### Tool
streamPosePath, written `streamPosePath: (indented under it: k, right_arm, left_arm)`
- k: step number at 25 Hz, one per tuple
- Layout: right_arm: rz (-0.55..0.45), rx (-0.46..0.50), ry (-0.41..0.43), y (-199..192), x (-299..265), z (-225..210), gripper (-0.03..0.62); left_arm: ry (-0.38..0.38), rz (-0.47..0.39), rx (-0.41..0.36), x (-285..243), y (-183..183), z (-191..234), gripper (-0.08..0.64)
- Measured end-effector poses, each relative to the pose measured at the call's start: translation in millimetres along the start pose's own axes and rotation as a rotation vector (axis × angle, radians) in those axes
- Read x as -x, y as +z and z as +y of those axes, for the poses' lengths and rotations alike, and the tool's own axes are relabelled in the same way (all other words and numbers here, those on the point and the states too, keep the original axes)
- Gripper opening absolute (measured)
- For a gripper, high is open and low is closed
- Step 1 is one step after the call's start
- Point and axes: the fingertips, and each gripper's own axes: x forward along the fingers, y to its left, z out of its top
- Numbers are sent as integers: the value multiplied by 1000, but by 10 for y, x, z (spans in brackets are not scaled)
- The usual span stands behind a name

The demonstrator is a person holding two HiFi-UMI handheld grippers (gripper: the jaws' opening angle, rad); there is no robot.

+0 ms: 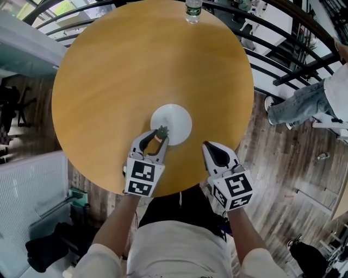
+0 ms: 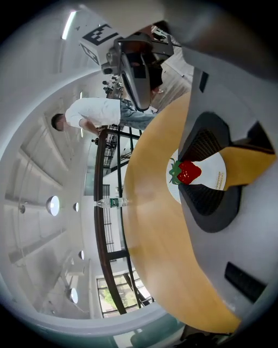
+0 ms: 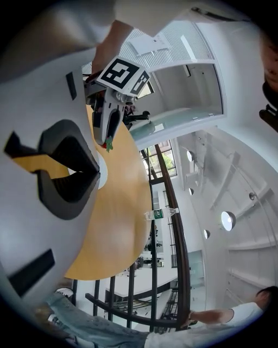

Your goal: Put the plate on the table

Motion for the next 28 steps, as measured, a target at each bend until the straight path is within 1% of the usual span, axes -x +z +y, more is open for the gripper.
streamPosePath:
  k: [6,13,19,28]
  right_arm:
    - [19,-11,-15,-88,-36,-154,20]
    - [33,-33,-22,-191,-50,-215,20]
    - [36,-61,-29,-230,-64,-271,20]
    - [38,-77,-26,-224,-71,-265,20]
  left_arm:
    - [-15,73,-69,-336,-128,-12,147]
    - [-31,119,-120,-585,-186,-19,147]
    - [-44,161,-152,-768,-275,-45,147]
    - [-67,210,-158,-890,-378,-43,147]
